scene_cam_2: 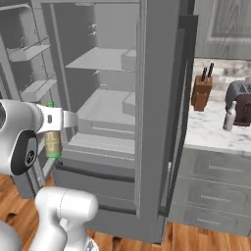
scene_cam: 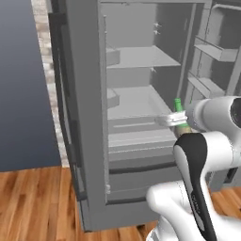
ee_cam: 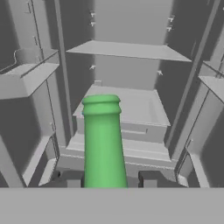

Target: Place the beer and liquor on the top shelf of the fridge to keep them out of children's reach, and place the onion on lower shelves for easy access.

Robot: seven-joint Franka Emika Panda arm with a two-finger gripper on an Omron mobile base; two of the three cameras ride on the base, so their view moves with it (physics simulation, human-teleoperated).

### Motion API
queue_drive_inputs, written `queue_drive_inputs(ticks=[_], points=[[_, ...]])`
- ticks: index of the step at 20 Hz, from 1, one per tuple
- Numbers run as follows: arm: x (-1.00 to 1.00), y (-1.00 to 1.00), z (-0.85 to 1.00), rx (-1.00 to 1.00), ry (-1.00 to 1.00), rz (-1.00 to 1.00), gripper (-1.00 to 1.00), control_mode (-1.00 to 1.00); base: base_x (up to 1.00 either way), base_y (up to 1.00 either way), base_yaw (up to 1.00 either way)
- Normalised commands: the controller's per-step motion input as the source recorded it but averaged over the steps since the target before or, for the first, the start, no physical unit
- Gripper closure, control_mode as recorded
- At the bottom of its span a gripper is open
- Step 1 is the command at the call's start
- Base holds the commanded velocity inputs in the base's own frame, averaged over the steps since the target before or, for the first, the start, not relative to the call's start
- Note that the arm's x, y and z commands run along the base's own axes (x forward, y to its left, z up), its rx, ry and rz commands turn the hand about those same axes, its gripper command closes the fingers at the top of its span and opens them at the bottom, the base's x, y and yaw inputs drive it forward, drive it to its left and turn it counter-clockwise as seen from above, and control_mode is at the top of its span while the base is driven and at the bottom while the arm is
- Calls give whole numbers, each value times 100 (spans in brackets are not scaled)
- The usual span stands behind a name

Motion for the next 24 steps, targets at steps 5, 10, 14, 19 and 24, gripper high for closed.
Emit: queue_drive_inputs(ticks=[5, 10, 14, 19, 24], points=[[0, 0, 0, 0, 0, 0, 100, 100, 62, 3, -7], [0, 0, 0, 0, 0, 0, 100, 100, 62, 4, -9], [0, 0, 0, 0, 0, 0, 100, 100, 52, 17, -9], [0, 0, 0, 0, 0, 0, 100, 100, 40, 13, -9], [10, 12, 27, 0, -25, -5, 100, -100, 0, 0, 0]])
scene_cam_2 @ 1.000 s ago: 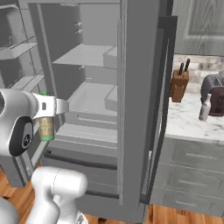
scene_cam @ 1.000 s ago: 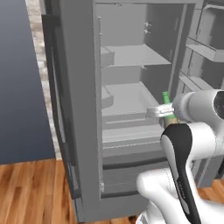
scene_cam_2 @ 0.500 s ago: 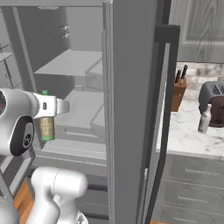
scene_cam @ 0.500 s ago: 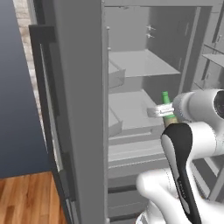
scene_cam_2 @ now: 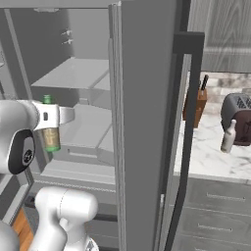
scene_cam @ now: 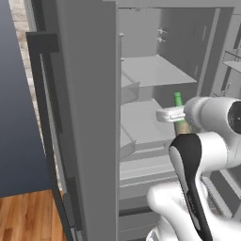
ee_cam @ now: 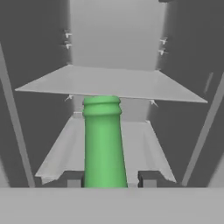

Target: Place the beer and liquor on the top shelf of the fridge to keep them out of children's reach, and place the onion on lower shelves for easy access.

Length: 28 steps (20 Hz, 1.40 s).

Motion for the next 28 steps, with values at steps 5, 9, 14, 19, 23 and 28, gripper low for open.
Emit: queue_drive_inputs(ticks=[5, 9, 14, 19, 23, 28], points=[[0, 6, 54, 0, -32, -6, 100, -100, 0, 0, 0], [8, 0, 57, 0, -29, -5, 100, -100, 0, 0, 0], [26, 0, 42, 1, -21, -4, 100, -100, 0, 0, 0], [44, 0, 36, 0, -4, -8, 100, -100, 0, 0, 0], [52, -3, 28, 0, 0, -7, 100, -100, 0, 0, 0], [57, -14, 9, 0, 0, -2, 100, -100, 0, 0, 0]])
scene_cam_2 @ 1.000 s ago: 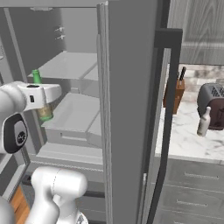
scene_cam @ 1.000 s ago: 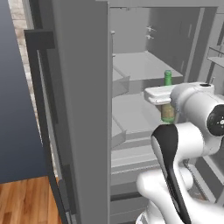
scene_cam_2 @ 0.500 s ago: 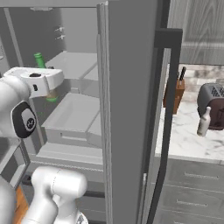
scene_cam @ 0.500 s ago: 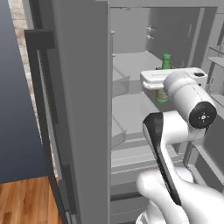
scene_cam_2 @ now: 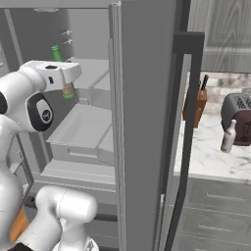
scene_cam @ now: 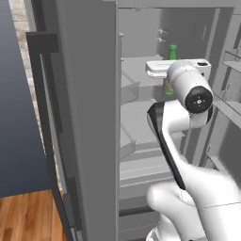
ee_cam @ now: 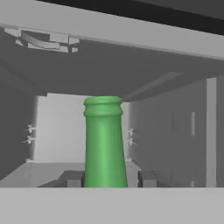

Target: Place the beer and liquor on the top shelf of the fridge to keep them out of children's reach, and place the onion on lower shelves for easy access.

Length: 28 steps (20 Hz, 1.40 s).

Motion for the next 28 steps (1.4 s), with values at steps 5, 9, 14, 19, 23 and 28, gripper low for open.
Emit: queue_drive_inputs(ticks=[5, 9, 14, 19, 23, 28], points=[[57, -19, 0, 3, 0, 0, 100, -100, 0, 0, 0], [63, -19, 0, 8, 0, 0, 100, -100, 0, 0, 0], [62, -11, -4, 8, 0, 0, 100, -100, 0, 0, 0], [52, 0, -23, 2, 1, 0, 100, -100, 0, 0, 0], [46, 0, -40, 0, 3, 0, 100, -100, 0, 0, 0], [43, 0, -32, 0, 1, 0, 100, -100, 0, 0, 0]])
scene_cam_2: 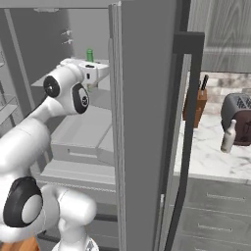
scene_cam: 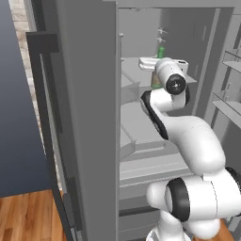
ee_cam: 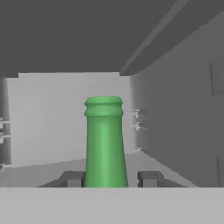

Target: Place the beer and liquor on the top shelf of the fridge to keep them out of children's reach, and place the onion on lower shelves for easy access.

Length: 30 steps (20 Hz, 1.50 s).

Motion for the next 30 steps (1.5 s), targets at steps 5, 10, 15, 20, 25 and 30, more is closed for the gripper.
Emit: queue_drive_inputs(ticks=[5, 10, 15, 20, 25, 30], points=[[30, 0, -1, 0, -2, 1, 100, -100, 0, 0, 0], [23, 0, 2, 0, -3, 0, 100, -100, 0, 0, 0], [48, 0, 1, 0, 0, 0, 100, -100, 0, 0, 0], [63, 0, 10, 0, 0, 0, 100, -100, 0, 0, 0], [57, 0, 0, 0, 0, 0, 100, -100, 0, 0, 0], [47, 0, 0, 0, 0, 0, -100, -100, 0, 0, 0]])
